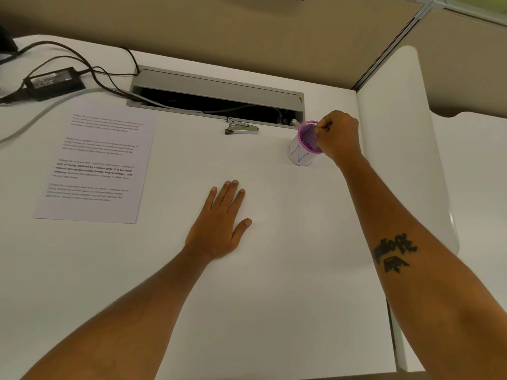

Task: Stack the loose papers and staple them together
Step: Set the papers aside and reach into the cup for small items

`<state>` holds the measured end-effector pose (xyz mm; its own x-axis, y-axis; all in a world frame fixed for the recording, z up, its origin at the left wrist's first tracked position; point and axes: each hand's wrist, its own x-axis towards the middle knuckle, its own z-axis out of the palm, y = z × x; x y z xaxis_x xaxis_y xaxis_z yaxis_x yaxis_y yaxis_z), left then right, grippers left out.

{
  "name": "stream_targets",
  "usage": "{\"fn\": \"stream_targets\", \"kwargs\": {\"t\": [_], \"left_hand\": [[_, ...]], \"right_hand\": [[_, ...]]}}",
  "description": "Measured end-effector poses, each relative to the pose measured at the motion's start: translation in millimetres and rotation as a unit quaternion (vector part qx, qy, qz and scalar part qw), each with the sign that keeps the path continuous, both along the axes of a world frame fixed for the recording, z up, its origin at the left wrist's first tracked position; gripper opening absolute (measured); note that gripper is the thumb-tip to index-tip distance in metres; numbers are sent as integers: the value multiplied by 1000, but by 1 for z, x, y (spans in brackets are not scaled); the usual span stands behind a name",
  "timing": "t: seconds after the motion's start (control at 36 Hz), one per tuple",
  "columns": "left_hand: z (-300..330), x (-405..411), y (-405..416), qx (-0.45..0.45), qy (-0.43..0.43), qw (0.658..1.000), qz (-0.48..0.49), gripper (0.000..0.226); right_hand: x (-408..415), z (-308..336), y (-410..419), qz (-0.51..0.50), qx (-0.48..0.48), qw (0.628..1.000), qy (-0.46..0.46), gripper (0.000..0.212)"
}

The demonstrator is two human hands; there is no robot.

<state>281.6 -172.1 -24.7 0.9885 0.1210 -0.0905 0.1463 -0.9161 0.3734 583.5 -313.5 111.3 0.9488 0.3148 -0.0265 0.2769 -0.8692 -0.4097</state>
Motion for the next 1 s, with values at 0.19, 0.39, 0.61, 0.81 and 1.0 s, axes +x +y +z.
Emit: {"fn": "stream_targets", "kwargs": {"t": [0.19,0.39,0.61,0.81,1.0], "left_hand": [[-1,0,1,5,2,1000,-1,77],[-1,0,0,0,-1,1000,-1,77],[-2,0,0,4,-2,1000,-3,77],[-4,0,1,4,-6,1000,-2,76],[-4,-2,0,4,-11,1000,-7,77]], "right_hand": [[3,-1,0,2,3,1000,-11,19],[4,-2,-3,6,14,1000,-13,18],[-1,-4,-12,37,41,997,-53,16],[-28,-10,-30,40,126,983,-124,17],[-85,-29,-53,32,155,972,-171,25]]}}
